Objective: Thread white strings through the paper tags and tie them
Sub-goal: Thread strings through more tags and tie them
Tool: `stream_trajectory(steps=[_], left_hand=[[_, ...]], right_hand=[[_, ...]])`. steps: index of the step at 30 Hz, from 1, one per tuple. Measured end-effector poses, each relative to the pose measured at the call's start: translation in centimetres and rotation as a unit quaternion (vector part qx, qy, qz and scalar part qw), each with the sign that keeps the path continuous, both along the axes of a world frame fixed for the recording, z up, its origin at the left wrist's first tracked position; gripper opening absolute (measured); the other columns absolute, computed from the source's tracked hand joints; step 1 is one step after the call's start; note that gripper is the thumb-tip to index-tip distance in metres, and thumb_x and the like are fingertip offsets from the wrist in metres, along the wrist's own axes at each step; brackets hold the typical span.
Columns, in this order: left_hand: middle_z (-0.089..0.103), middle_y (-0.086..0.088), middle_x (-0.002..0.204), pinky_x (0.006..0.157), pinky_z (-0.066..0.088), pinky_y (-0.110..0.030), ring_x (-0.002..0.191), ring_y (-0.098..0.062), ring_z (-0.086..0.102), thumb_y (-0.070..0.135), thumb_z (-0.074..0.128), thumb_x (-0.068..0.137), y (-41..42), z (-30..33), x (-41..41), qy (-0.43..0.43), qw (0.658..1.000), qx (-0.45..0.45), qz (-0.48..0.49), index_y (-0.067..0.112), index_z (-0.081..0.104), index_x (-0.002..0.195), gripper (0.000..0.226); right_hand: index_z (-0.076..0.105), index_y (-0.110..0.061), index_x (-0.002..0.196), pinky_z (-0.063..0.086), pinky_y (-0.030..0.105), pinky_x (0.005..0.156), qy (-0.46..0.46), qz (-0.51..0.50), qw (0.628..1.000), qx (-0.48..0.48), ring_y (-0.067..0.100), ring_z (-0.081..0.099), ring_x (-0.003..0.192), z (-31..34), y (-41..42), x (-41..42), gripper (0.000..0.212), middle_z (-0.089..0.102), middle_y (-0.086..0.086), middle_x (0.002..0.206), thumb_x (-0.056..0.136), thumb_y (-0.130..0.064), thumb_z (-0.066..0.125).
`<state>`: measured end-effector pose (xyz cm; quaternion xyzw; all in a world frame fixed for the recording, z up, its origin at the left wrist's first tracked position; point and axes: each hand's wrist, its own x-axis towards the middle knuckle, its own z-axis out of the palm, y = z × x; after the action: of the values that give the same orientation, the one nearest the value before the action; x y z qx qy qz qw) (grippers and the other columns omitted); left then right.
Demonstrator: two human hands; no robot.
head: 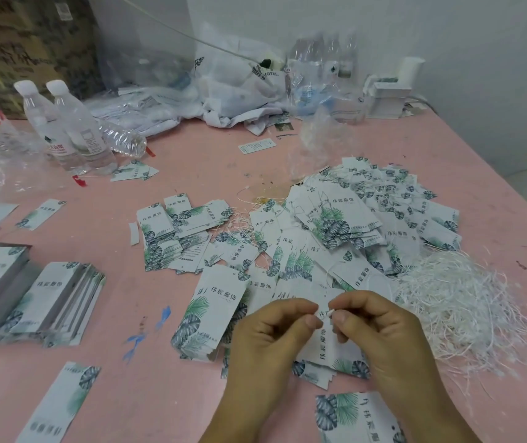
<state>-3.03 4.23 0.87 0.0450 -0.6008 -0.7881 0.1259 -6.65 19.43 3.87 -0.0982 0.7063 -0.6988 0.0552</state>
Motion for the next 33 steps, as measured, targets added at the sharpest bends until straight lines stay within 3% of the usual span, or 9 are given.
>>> stream_trajectory(steps=[3, 7, 11, 15, 22, 29, 33], left_hand=[[0.078, -0.005, 0.084, 0.072, 0.053, -0.019, 0.080, -0.014, 0.073, 0.031, 0.077, 0.073, 0.2, -0.2, 0.0, -0.001, 1.000, -0.022, -0.012, 0.027, 0.079, 0.090, 0.018], [0.077, -0.006, 0.085, 0.074, 0.054, -0.022, 0.081, -0.017, 0.073, 0.025, 0.074, 0.079, 0.3, -0.3, -0.1, 0.005, 0.999, -0.025, -0.026, 0.023, 0.078, 0.091, 0.014], [0.075, 0.000, 0.078, 0.069, 0.051, -0.016, 0.073, -0.008, 0.069, 0.022, 0.068, 0.083, 0.1, -0.2, -0.1, 0.011, 0.999, -0.038, -0.032, 0.023, 0.076, 0.088, 0.008], [0.072, 0.004, 0.075, 0.064, 0.047, -0.013, 0.068, -0.001, 0.063, 0.014, 0.064, 0.087, 0.2, -0.2, -0.1, 0.012, 0.998, -0.063, -0.026, 0.025, 0.074, 0.085, 0.015], [0.071, 0.003, 0.074, 0.062, 0.045, -0.016, 0.067, -0.002, 0.058, 0.031, 0.065, 0.084, 0.2, -0.5, -0.2, 0.011, 0.997, -0.075, -0.021, 0.023, 0.074, 0.085, 0.011], [0.070, 0.002, 0.073, 0.061, 0.045, -0.015, 0.066, -0.003, 0.057, 0.030, 0.065, 0.085, 0.3, -0.9, -0.3, 0.009, 0.997, -0.073, -0.027, 0.022, 0.074, 0.085, 0.012], [0.070, 0.002, 0.073, 0.061, 0.044, -0.014, 0.066, -0.003, 0.058, 0.030, 0.065, 0.086, 0.3, -0.8, -0.3, 0.006, 0.998, -0.062, -0.029, 0.021, 0.074, 0.084, 0.013]], right_hand=[[0.075, -0.025, 0.084, 0.051, 0.014, 0.061, 0.006, 0.002, 1.000, -0.001, 0.007, 0.064, 0.062, 0.3, -0.6, 0.3, 0.014, 0.070, 0.002, 0.067, 0.071, -0.026, 0.069], [0.074, -0.023, 0.084, 0.052, 0.015, 0.061, 0.008, 0.001, 1.000, -0.005, 0.009, 0.066, 0.062, 0.2, -0.9, 0.5, 0.020, 0.072, 0.006, 0.069, 0.080, -0.005, 0.068], [0.073, -0.018, 0.082, 0.052, 0.017, 0.060, 0.004, -0.008, 1.000, -0.002, 0.012, 0.065, 0.060, 0.1, -0.9, 0.6, 0.023, 0.071, 0.009, 0.069, 0.083, 0.004, 0.066], [0.072, -0.015, 0.084, 0.051, 0.014, 0.061, 0.011, -0.016, 1.000, 0.011, 0.007, 0.067, 0.061, 0.1, -1.2, 0.8, 0.020, 0.073, 0.004, 0.070, 0.083, 0.004, 0.066], [0.072, -0.017, 0.083, 0.051, 0.010, 0.059, 0.034, -0.040, 0.998, 0.024, 0.004, 0.068, 0.061, 0.1, -1.5, 1.1, 0.022, 0.074, -0.001, 0.070, 0.082, 0.004, 0.068], [0.072, -0.037, 0.084, 0.050, 0.008, 0.059, 0.067, -0.069, 0.994, 0.059, 0.002, 0.068, 0.063, -0.2, -1.8, 1.3, 0.032, 0.073, -0.008, 0.070, 0.081, -0.005, 0.072], [0.071, -0.039, 0.086, 0.050, 0.007, 0.060, 0.084, -0.079, 0.991, 0.066, 0.002, 0.068, 0.064, -0.3, -1.9, 1.4, 0.036, 0.073, -0.010, 0.071, 0.080, -0.004, 0.072]])
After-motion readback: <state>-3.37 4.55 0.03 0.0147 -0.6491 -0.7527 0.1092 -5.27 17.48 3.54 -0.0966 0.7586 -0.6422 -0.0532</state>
